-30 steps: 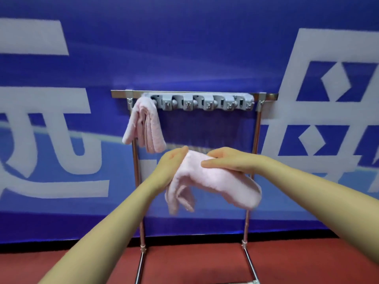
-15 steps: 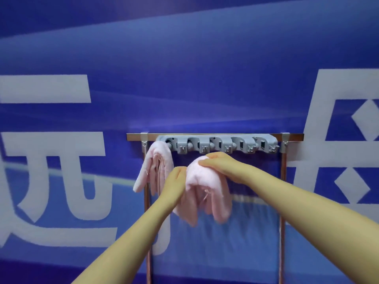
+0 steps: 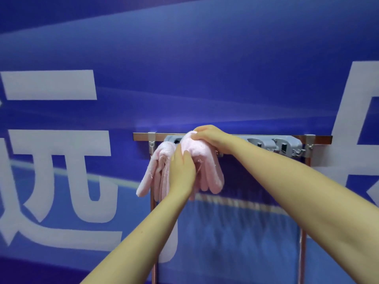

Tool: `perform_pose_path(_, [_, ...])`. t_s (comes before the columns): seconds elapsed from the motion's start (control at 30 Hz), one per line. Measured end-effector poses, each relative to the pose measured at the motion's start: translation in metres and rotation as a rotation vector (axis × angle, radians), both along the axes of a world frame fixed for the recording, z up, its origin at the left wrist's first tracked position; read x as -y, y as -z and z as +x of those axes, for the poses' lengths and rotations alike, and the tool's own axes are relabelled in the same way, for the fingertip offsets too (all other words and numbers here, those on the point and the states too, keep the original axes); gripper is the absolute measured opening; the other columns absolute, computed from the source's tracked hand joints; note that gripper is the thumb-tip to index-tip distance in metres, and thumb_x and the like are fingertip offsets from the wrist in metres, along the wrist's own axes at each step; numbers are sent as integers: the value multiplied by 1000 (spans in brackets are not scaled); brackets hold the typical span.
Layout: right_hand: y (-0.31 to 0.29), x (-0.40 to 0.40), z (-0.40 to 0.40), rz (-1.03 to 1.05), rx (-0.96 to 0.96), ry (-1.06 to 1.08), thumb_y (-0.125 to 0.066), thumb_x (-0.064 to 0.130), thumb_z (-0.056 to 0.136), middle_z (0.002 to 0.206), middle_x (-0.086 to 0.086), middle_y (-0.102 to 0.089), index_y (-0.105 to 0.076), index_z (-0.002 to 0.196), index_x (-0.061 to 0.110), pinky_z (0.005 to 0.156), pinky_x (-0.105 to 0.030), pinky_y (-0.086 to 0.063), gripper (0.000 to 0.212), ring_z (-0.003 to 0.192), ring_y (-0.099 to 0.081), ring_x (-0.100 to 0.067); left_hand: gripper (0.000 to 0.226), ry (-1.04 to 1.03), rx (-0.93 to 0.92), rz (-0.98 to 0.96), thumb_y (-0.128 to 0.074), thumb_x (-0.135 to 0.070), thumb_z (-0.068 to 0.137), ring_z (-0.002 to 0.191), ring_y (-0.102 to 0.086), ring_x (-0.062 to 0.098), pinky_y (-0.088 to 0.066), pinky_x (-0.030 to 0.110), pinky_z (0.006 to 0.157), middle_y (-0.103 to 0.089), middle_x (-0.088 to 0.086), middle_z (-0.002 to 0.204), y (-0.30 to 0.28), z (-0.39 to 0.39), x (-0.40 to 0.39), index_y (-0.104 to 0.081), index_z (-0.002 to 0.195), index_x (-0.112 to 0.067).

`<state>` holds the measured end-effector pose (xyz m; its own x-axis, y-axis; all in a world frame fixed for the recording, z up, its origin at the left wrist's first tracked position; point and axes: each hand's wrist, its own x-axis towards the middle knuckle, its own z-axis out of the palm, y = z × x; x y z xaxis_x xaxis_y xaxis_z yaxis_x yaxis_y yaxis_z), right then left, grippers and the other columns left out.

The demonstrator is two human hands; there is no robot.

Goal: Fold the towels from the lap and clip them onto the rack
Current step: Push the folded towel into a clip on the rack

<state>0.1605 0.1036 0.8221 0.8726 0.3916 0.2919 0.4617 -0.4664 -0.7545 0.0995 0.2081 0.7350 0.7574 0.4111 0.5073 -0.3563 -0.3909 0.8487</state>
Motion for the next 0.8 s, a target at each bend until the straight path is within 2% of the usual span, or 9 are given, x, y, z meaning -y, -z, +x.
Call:
perform_pose_path(0.1, [1,4,15,39,28,54,-53,22,88,73,2,-59,-62,88,16,48,-16,-39,11,62,-54,-14,40,86,-24,-71,-29,-26,102,129,-48,24,-40,38,105,-54,6,136,-10,7,2,-49,136,-18])
perform_pose_path(0.17, [9,4,24,-52,75,120,-55,27,86,69,2,-53,-57,76,17,52,-20,-37,15,60,-48,-15,37,93,-36,-54,-29,-23,102,119,-54,26,-40,34,91,-59,13,127,-13,16,3,-54,126,-10])
perform_pose_path(0.23, [18,0,31,-144,175,165,-58,30,86,69,3,-47,-50,71,19,54,-24,-35,21,62,-41,-16,33,97,-40,-29,-29,-23,101,104,-58,23,-37,31,82,-63,9,109,-15,20,4,-58,113,-10])
perform_pose_path(0.3, [21,-3,33,-195,300,181,-59,26,87,83,4,-55,-58,86,20,65,-27,-40,6,75,-49,-16,28,93,-37,3,-29,-24,100,100,-59,21,-39,32,81,-63,4,104,-13,28,4,-55,108,-16])
perform_pose_path(0.37, [22,-2,31,-244,374,188,-57,18,84,92,4,-59,-63,98,19,67,-27,-41,15,84,-54,-16,29,60,-37,45,-29,-25,100,98,-60,23,-43,34,82,-63,5,106,-9,35,5,-54,114,-18])
perform_pose_path(0.5, [26,1,23,-293,368,184,-45,8,82,95,0,-65,-70,98,14,65,-27,-40,30,87,-56,-18,38,45,-41,30,-29,-25,100,105,-58,26,-45,37,89,-60,7,117,-5,38,8,-50,130,-15])
perform_pose_path(0.67, [30,-2,13,-376,314,139,-40,7,84,84,-15,-60,-60,81,-2,64,-34,-34,22,76,-46,-26,29,-5,-171,-121,-30,-11,98,88,-53,22,-44,32,80,-63,9,104,-12,39,14,-58,92,-6])
perform_pose_path(0.73, [36,-1,10,-296,218,94,-40,12,88,100,-12,-67,-65,94,4,77,-37,-46,27,89,-58,-27,29,33,-156,-186,-28,-13,98,86,-55,24,-45,34,81,-62,9,94,-13,34,19,-56,89,-12])
perform_pose_path(0.8, [44,2,5,-135,95,52,-38,13,91,112,-6,-66,-63,108,12,90,-36,-47,31,101,-60,-21,31,55,-160,-207,-28,-14,98,88,-59,26,-45,33,79,-62,9,93,-13,30,21,-59,96,-13])
